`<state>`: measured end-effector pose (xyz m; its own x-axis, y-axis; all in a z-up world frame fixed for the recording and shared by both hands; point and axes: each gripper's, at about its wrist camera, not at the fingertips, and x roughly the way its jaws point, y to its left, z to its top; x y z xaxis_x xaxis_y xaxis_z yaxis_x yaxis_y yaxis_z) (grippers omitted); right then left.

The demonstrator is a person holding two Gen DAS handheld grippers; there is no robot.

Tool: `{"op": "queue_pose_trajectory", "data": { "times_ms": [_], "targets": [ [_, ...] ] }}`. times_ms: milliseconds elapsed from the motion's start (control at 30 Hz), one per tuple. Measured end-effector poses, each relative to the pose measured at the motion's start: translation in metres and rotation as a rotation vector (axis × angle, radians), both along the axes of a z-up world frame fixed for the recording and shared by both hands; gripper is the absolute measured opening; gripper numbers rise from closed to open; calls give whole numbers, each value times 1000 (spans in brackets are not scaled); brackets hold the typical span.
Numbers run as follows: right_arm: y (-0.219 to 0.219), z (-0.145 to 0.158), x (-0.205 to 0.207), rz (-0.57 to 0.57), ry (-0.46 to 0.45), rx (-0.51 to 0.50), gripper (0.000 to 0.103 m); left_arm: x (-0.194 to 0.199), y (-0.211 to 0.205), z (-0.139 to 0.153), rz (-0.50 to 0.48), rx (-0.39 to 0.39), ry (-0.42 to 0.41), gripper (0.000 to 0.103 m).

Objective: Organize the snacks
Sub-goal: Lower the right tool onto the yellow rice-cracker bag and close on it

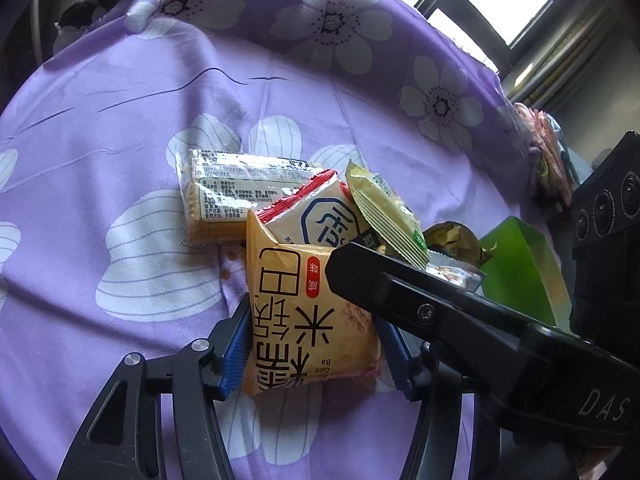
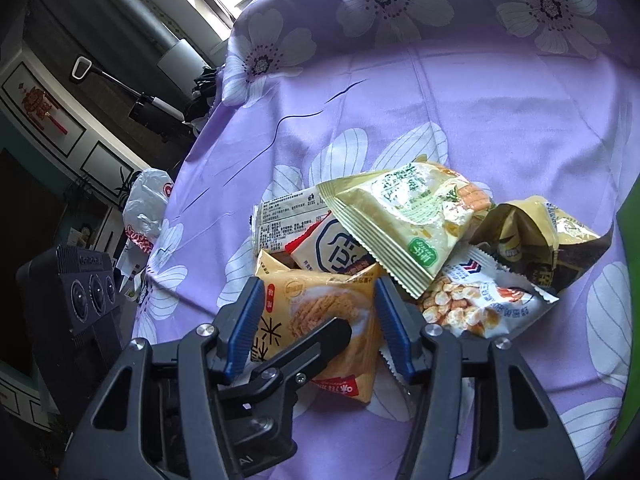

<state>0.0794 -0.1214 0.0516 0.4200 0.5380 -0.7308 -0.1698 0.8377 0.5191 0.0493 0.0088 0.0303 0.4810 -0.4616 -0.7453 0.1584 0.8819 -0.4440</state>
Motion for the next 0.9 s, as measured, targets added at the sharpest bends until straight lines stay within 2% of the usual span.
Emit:
{"op": "queue_pose_trajectory", "data": {
  "times_ms": [67,233,400,500,767,900],
  "targets": [
    [0,2,-3,14,6,54,52,0,-1,3,-1,6,-4,57],
    [1,4,-10,7,-5,57,52,-11,-11,14,-27,68,-53,52],
    [-2,9,-16,-5,-21,114,52,-25,-14,28,-45,60,-98,48],
    [-2,19,-25,-15,-47,110,52,-32,-16,36,-61,49,-124,45],
    [-14,47,-49,-50,-143,92,52,-50,-27,61,-99,33,-221,45],
    [-22,56,-59,-68,-178,81,52,-55,-33,66,-120,17,-244,45]
  ]
}}
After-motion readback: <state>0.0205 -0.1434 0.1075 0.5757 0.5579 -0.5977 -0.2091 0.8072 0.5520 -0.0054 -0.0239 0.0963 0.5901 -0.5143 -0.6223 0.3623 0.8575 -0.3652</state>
